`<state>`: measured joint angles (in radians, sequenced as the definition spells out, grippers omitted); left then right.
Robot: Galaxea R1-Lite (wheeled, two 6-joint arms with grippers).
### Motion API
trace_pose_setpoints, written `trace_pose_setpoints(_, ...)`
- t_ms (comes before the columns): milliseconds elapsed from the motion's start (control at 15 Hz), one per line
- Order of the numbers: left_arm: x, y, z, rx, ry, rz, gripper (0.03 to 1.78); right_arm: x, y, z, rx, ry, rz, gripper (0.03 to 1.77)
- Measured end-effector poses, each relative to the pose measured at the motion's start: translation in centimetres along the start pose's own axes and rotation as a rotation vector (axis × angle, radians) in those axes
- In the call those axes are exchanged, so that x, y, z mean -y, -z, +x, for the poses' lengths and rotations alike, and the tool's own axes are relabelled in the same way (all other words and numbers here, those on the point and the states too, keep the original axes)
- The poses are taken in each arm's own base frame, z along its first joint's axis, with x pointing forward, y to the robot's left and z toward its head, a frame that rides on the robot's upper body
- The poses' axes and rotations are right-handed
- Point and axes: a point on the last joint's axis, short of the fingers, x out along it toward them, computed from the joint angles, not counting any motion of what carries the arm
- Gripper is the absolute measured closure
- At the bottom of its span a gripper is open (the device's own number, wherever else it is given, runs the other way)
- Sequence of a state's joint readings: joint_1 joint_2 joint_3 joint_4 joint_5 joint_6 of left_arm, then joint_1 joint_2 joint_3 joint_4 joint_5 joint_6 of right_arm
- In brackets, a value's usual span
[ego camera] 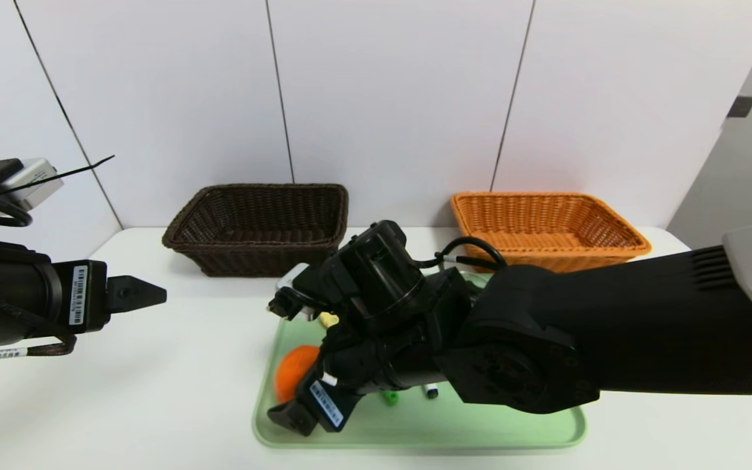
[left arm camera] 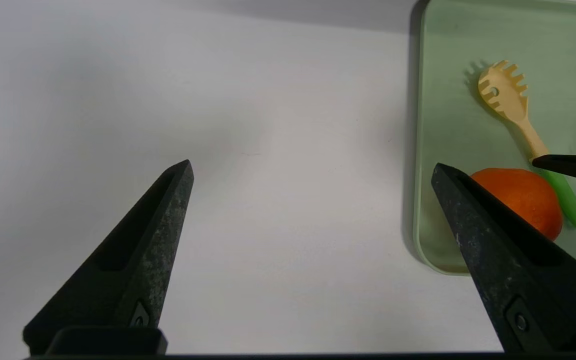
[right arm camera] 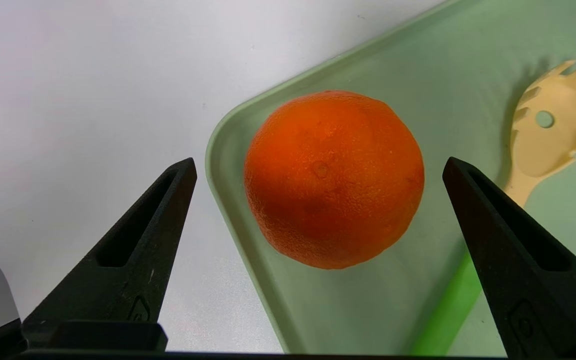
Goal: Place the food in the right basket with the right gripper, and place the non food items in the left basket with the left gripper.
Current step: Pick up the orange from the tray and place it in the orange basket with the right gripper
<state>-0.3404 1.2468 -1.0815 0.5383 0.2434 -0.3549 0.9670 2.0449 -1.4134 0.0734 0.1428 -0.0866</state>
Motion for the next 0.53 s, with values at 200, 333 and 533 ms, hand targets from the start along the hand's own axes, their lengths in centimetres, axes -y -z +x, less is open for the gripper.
trace_pose_setpoints(200, 0.0, 0.1, 0.1, -0.005, -0.002, 0.001, 0.12, 0.1, 0.3, 0.7, -0.015, -0.001, 0.002, 0.10)
trace_pose_setpoints(333, -0.1, 0.3, 0.2, -0.009, -0.003, 0.000, 0.12, 0.1, 0.5, 1.0, -0.021, -0.001, 0.003, 0.10)
trace_pose_setpoints(533, -0.1, 0.3, 0.2, -0.009, -0.004, 0.001, 0.12, 0.1, 0.6, 1.3, -0.027, 0.000, 0.002, 0.10)
